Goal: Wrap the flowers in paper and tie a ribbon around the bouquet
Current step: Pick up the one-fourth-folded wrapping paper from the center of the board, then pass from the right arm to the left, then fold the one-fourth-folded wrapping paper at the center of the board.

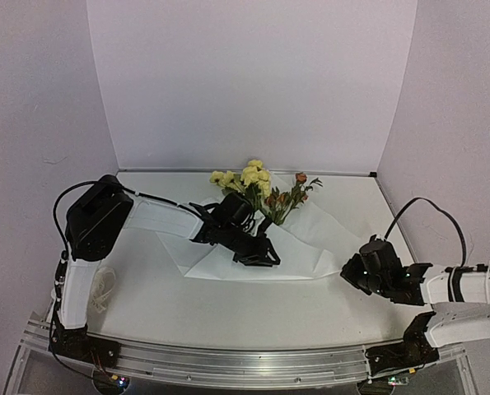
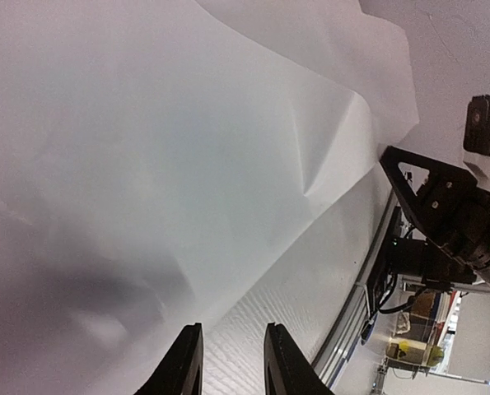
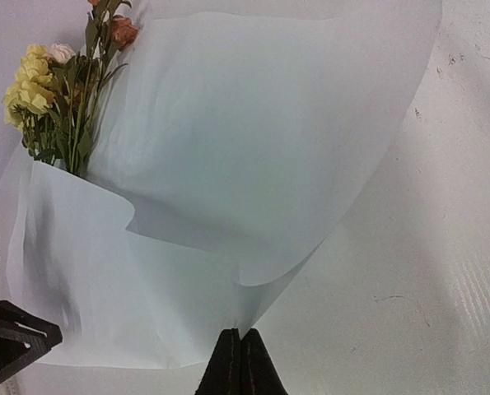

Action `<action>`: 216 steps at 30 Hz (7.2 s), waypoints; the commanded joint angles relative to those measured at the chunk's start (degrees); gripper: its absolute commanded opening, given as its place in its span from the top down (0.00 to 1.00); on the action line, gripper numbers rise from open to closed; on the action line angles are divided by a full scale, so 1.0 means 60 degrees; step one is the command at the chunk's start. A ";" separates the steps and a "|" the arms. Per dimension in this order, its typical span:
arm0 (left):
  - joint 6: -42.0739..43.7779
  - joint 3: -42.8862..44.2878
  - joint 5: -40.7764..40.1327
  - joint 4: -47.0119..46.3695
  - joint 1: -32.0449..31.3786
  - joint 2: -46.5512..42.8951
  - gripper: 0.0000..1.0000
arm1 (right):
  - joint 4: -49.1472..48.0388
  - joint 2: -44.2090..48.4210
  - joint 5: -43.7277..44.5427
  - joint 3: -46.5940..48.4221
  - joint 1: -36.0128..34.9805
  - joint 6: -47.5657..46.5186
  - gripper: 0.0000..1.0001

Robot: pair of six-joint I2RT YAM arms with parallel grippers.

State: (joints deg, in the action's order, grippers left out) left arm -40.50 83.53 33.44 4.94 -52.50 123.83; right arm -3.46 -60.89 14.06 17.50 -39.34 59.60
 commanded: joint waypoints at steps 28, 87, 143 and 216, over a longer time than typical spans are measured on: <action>-0.0502 0.1131 -0.0380 -0.0249 -0.0405 0.1582 0.74 | 0.1223 -0.1510 -0.1185 0.3975 -0.1718 -0.1475 1.00; 0.0264 -0.3576 -0.0256 -0.0942 0.2127 -0.1807 0.80 | 0.3082 -0.3939 -0.2665 0.7562 -0.1525 -0.1950 1.00; -0.2126 -0.2725 0.1990 -0.4342 0.3359 -0.1529 0.52 | 0.3131 -0.9360 -0.4170 1.1375 -0.1948 -0.2666 1.00; -0.0117 -0.3796 -0.2098 -0.1400 0.3375 -0.4625 0.67 | 0.2570 -0.7633 -0.3510 0.6760 -0.1989 -0.2621 0.72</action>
State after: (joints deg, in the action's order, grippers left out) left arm -42.77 58.10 23.20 -8.13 -31.81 101.18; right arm 5.73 -105.54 -8.54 56.45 -50.85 46.28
